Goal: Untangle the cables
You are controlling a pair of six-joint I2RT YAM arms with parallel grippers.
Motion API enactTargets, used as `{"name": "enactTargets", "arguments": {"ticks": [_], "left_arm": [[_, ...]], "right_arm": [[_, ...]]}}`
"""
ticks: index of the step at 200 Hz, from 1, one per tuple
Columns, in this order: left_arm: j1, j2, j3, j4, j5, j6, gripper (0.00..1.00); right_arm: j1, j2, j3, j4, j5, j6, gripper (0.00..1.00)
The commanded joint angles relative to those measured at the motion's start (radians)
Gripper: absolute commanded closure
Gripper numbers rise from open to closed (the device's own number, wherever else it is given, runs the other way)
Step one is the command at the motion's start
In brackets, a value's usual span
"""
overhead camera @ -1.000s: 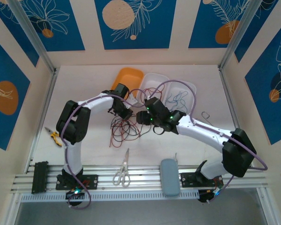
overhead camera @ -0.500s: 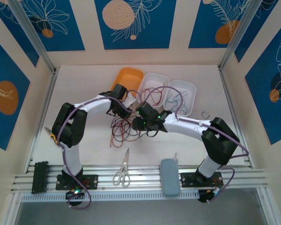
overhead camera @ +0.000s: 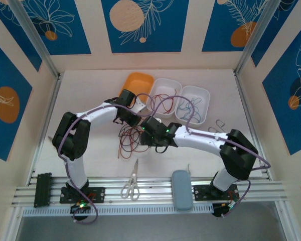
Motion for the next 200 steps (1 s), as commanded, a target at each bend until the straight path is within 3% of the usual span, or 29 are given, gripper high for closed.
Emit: {"name": "enactTargets", "arguments": {"ticks": [1,27,88,158,200], "left_arm": [[-0.007,-0.046,-0.015,0.015,-0.012,-0.014,1.00],[-0.008,-0.070,-0.022,0.024,-0.012,-0.027,1.00],[-0.008,-0.069,-0.027,0.031,-0.010,-0.035,1.00],[-0.006,-0.066,-0.026,0.037,0.006,-0.047,1.00],[-0.007,-0.067,-0.026,0.037,0.009,-0.049,1.00]], "right_arm": [[-0.004,-0.060,0.039,-0.085,0.094,0.033,0.50],[-0.020,-0.076,-0.002,-0.085,0.075,0.114,0.50],[-0.082,-0.039,-0.146,0.139,-0.110,0.220,0.53],[-0.113,0.092,-0.129,0.234,-0.181,0.161,0.66],[-0.115,0.168,-0.083,0.193,-0.184,0.155,0.68]]}}
